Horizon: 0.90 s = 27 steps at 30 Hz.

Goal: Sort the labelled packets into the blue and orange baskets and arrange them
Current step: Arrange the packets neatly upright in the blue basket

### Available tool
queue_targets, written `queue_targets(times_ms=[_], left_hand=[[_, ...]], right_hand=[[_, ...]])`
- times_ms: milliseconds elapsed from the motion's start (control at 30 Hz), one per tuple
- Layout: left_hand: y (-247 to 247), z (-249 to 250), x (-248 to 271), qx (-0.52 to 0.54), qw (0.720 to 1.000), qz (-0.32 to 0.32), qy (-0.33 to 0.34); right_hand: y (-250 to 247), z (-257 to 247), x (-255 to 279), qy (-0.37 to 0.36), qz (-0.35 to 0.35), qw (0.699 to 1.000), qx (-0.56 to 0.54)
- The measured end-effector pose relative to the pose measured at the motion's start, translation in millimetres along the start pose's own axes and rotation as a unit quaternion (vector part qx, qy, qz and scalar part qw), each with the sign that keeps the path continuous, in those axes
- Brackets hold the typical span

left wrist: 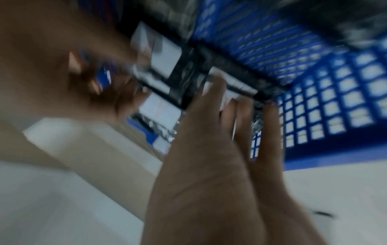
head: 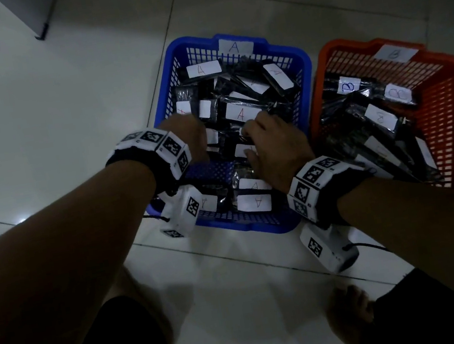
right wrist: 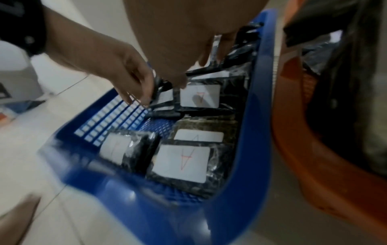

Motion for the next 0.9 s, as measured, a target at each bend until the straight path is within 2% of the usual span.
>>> queue_targets(times_ms=[100,133,300,467,533,600,700,900], left_hand=[[-31.2,-10.2,4.3,0.14,0.973,0.183,-0.023],[-35.2,-13.1,3.8,0.158,0.967,0.197,-0.04],[-38.2,-7.1,0.6,0.167,0.962,0.203,-0.079],[-36.7,-0.6,-0.2,0.172,0.959,0.203,-0.096],[-35.6,-0.5,-3.0,0.155,0.962,0.201,-0.102],[-34.9,0.8,-3.6,0.132,0.963,0.211,-0.106],[-32.5,3.1,-3.1,0.131,0.961,0.22,-0.101],[-36.0,-10.0,4.9,0.192,0.939,0.242,-0.15]], right_hand=[[10.4,11.7,-0.4,0.031,-0.03,0.999,0.015],[14.4,14.3,-0.5,0.035,-0.035,0.999,0.019],[18.2,20.1,-1.1,0.029,-0.026,0.998,-0.039],[7.1,21.6,-0.5,0.01,0.02,0.986,-0.165],[8.8,21.4,-1.2,0.01,-0.013,0.977,-0.211],[15.7,22.5,0.5,0.028,-0.092,0.97,-0.222],[25.8,23.4,6.0,0.028,-0.176,0.973,-0.147],[29.1,20.0,3.0,0.03,-0.194,0.977,-0.08]])
Point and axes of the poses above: each hand's wrist, its own x-axis away from the middle knuckle, its own y-axis out of the palm, z = x × y, the point moved 5 cm from there along -x, towards the middle knuckle, and after that the axes turned 12 degrees about -y, right-handed, at the moved point
